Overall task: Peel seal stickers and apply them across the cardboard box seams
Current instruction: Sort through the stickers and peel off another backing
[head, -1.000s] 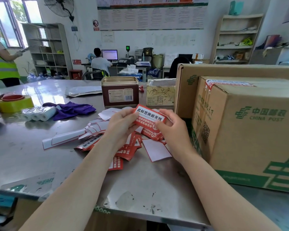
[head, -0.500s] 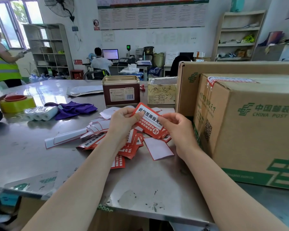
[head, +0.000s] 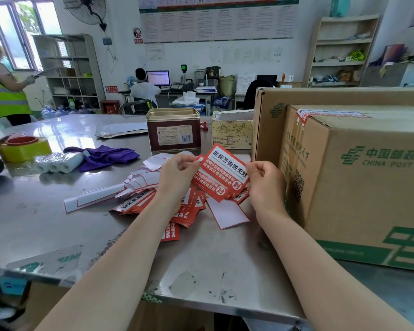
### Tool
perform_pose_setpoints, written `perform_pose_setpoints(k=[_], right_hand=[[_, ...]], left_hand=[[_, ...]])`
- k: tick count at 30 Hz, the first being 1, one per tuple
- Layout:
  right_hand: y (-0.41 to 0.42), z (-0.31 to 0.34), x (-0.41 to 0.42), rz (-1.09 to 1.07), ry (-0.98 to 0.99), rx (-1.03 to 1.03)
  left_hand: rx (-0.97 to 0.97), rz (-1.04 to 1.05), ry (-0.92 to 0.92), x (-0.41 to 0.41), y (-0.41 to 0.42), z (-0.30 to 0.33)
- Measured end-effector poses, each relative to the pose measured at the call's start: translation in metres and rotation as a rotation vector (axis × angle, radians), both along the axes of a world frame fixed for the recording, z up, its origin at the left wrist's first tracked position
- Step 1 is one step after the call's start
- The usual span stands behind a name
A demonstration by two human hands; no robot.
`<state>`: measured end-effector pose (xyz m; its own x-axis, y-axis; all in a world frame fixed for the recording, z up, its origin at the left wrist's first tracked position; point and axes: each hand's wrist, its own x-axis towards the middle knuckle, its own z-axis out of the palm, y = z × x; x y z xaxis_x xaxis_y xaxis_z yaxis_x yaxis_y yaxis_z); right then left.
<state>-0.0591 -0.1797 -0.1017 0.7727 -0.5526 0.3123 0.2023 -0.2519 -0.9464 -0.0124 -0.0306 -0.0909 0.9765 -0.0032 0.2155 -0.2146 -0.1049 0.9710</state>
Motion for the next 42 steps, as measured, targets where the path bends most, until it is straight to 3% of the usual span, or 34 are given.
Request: perform_pose_setpoints(k=[3,7,10,13,20,28,37,42], right_hand=[[-0.003,0.003,0.000,0.003,0.004,0.031],[0.000,-0.001,-0.001,0.002,-0.003,-0.016],[0.000,-0.001,-0.002,-0.002,-0.008,-0.043],[-0.001,-0.001,-0.003,-0.015,-0.020,-0.063],[0.006,0.005,-0.006,0.131,-0.066,0.131],[0.007,0.002,-0.004,0.181,0.054,0.108],[0.007,0.002,-0.006,0.180,0.030,0.092],[0.007,0.002,-0.005,0.155,-0.022,0.111]], left_hand=[[0.124,0.104,-0.002,0.004,0.003,-0.003],[0.307,0.164,-0.252,-0.002,0.001,0.000],[0.072,-0.200,-0.106,-0.013,-0.001,0.009],[0.113,-0.351,-0.010,-0.014,-0.001,0.008],[-0.024,-0.260,0.040,-0.007,0.003,0.005],[-0.092,-0.211,0.088,-0.006,0.003,0.005],[-0.097,-0.135,0.095,-0.008,0.005,0.007],[0.024,-0.050,0.032,-0.007,0.002,0.005]])
